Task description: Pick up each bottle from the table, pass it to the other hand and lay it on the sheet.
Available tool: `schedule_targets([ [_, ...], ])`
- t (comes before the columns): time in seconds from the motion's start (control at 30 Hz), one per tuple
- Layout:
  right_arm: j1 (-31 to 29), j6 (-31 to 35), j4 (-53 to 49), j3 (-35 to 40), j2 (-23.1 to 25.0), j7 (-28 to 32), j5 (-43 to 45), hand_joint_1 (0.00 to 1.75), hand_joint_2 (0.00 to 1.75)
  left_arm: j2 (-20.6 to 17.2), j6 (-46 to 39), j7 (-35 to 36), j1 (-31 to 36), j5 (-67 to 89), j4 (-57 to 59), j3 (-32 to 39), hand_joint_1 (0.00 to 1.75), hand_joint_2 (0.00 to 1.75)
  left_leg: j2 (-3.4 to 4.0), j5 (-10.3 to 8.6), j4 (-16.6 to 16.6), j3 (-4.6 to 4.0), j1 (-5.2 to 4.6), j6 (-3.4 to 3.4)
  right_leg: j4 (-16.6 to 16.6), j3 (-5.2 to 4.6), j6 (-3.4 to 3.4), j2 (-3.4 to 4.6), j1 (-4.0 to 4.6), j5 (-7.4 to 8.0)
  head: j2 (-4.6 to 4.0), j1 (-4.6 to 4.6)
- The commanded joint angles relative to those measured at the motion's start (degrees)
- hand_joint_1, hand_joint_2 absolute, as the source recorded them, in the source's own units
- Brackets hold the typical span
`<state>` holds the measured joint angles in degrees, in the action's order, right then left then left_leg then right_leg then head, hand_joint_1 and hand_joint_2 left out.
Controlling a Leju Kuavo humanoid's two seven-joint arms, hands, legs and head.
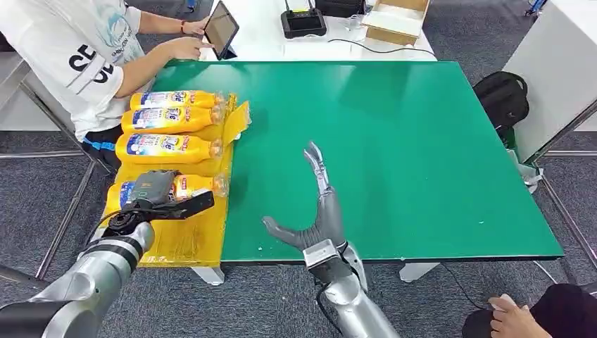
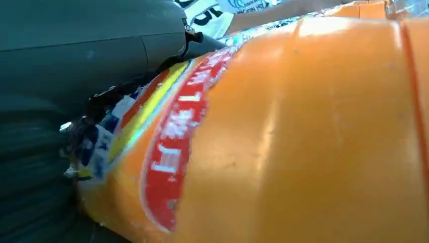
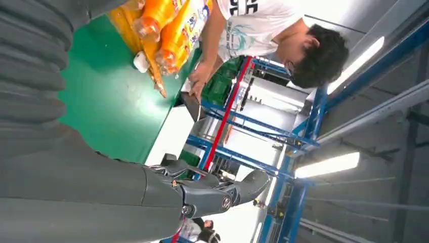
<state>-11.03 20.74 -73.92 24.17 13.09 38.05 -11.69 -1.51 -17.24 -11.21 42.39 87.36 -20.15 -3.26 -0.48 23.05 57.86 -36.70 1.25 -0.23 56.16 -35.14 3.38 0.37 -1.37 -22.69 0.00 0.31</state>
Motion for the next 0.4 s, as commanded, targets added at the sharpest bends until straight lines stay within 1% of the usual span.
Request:
schedule_targets([
  [0.03,-1.0,-1.0,4.0,0.0,-0.2,0.6,-0.7,0.00,1.75,1.6,5.4,-1.9,0.8,-8.3,4.8,5.4,0.00,0.00,0.09,0.08,-0.1,0.29,-0.01,0.07,-0.1,0.26,-0.12,0.03,0.02,-0.06,0.00,0.00],
  [0.07,-1.0,-1.0,4.1,0.0,-0.2,0.5,-0.8,0.00,1.75,1.6,6.0,-2.2,0.9,-8.8,4.9,5.8,0.00,0.00,0.10,0.14,-0.1,0.41,0.00,0.09,-0.1,0.38,-0.18,0.02,0.05,-0.10,0.00,0.00],
  [0.13,-1.0,-1.0,4.1,0.0,-0.2,0.5,-0.8,0.00,1.75,1.6,6.0,-2.2,0.9,-8.8,4.9,5.8,0.00,0.00,0.06,0.06,-0.1,0.24,-0.01,0.05,-0.1,0.20,-0.10,0.02,0.02,-0.04,0.00,0.00],
  [0.17,-1.0,-1.0,4.1,0.0,-0.2,0.5,-0.8,0.00,1.75,1.6,6.0,-2.2,0.9,-8.8,4.9,5.8,0.00,0.00,0.10,0.13,-0.1,0.41,0.00,0.09,-0.1,0.36,-0.17,0.02,0.05,-0.10,0.00,0.00],
  [0.23,-1.0,-1.0,4.1,0.0,-0.2,0.5,-0.8,0.00,1.75,1.6,6.0,-2.2,0.9,-8.8,4.9,5.8,0.00,0.00,0.02,0.06,-0.1,0.27,-0.02,0.06,-0.1,0.24,-0.10,-0.03,0.00,-0.06,0.00,0.00],
  [0.3,-1.3,-1.6,4.9,-0.2,-0.1,0.3,-0.8,0.00,1.75,2.1,11.0,-4.6,1.0,-13.4,4.9,9.1,0.00,0.00,0.05,0.08,-0.1,0.32,0.00,0.06,-0.1,0.30,-0.12,0.00,0.04,-0.05,0.00,0.00],
  [0.4,-1.9,-2.2,6.5,-0.4,-0.1,0.3,-0.9,0.00,1.75,2.7,16.3,-7.4,0.8,-18.0,4.7,11.5,0.00,0.00,0.09,0.12,-0.1,0.48,0.00,0.10,-0.1,0.45,-0.18,0.00,0.05,-0.08,0.00,0.00],
])
